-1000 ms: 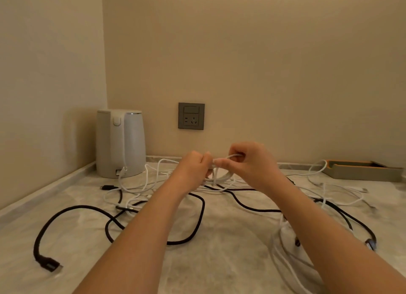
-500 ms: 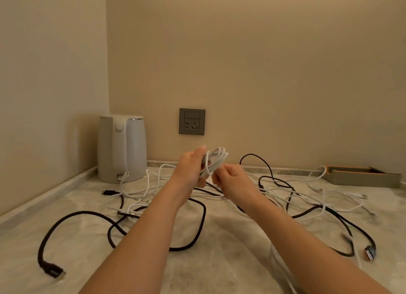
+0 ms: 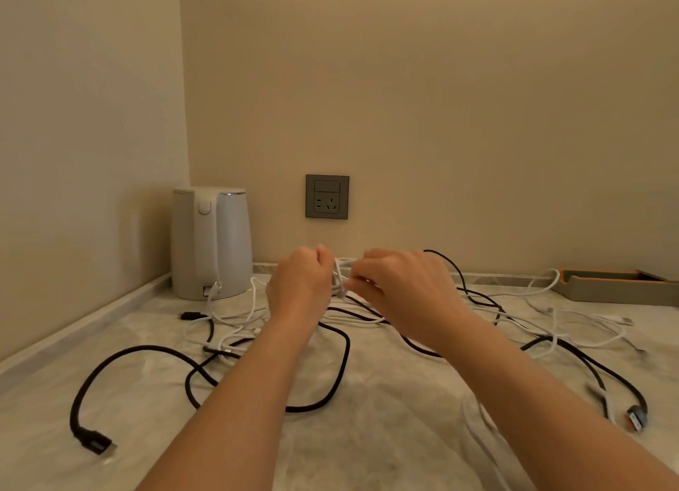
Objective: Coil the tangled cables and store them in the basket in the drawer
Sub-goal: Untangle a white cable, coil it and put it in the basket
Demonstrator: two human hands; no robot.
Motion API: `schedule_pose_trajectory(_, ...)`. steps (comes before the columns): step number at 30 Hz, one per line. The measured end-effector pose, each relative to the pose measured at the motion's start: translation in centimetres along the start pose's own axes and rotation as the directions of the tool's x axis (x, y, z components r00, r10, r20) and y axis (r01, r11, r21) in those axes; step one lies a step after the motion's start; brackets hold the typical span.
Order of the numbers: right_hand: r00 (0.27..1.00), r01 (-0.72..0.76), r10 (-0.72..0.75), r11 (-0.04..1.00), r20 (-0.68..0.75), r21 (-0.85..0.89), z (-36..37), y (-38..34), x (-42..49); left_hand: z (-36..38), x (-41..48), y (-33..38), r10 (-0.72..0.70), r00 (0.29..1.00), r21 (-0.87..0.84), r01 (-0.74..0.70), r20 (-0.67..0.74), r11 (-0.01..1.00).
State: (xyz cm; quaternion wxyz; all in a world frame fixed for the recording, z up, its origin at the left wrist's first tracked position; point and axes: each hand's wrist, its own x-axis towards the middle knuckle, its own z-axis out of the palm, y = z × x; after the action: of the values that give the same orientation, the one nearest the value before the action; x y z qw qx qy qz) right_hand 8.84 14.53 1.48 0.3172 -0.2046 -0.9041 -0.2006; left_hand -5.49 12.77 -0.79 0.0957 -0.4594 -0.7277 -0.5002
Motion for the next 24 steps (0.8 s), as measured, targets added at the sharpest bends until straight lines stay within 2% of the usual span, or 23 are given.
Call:
schedule_pose_trajectory(2, 0.998, -0.049, 0.050, 0.999, -0.027, 0.020, 0.3, 1.6, -0.3, 0.4, -0.3, 0.6, 0.112, 0.988, 0.029, -0.116, 0.108, 0.993)
schedule_pose_trajectory(5, 0.990, -0.144, 0.144, 0.985, 0.010, 0.094, 0.4, 3.5, -0.7, 0.6, -0.4, 1.1, 0.244, 0.936, -0.069, -0.234, 0.252, 0.970)
schedule_pose_trajectory(7, 0.983, -0.184, 0.176, 0.956, 0.054, 0.227, 0.7, 4.4, -0.8, 0.5, -0.2, 1.3, 0.281, 0.907, -0.136, -0.250, 0.314, 0.959)
schedule_pose_trajectory(10, 0.976, -0.212, 0.205, 0.852, 0.068, 0.478, 1.3, 5.2, -1.0, 0.5, 0.1, 1.5, 0.291, 0.874, -0.215, -0.221, 0.389, 0.951)
schedule_pose_trajectory(13, 0.970, -0.234, 0.226, 0.771, 0.089, 0.593, 1.6, 5.7, -0.9, 0.7, 0.2, 1.6, 0.294, 0.835, -0.249, -0.195, 0.465, 0.949)
schedule_pose_trajectory(16, 0.955, -0.297, 0.220, 0.655, 0.201, 0.694, 1.9, 6.0, -1.4, 0.8, 0.0, 1.8, 0.297, 0.805, -0.245, -0.194, 0.513, 0.950)
schedule_pose_trajectory(20, 0.912, -0.400, 0.279, 0.437, 0.302, 0.806, 2.2, 6.3, -2.1, 0.6, -0.4, 2.3, 0.314, 0.758, -0.392, -0.084, 0.572, 0.916)
schedule_pose_trajectory(24, 0.898, -0.405, 0.261, 0.181, 0.354, 0.896, 2.7, 4.8, -1.8, 0.0, -0.8, 2.4, 0.273, 0.701, -0.539, 0.187, 0.659, 0.821)
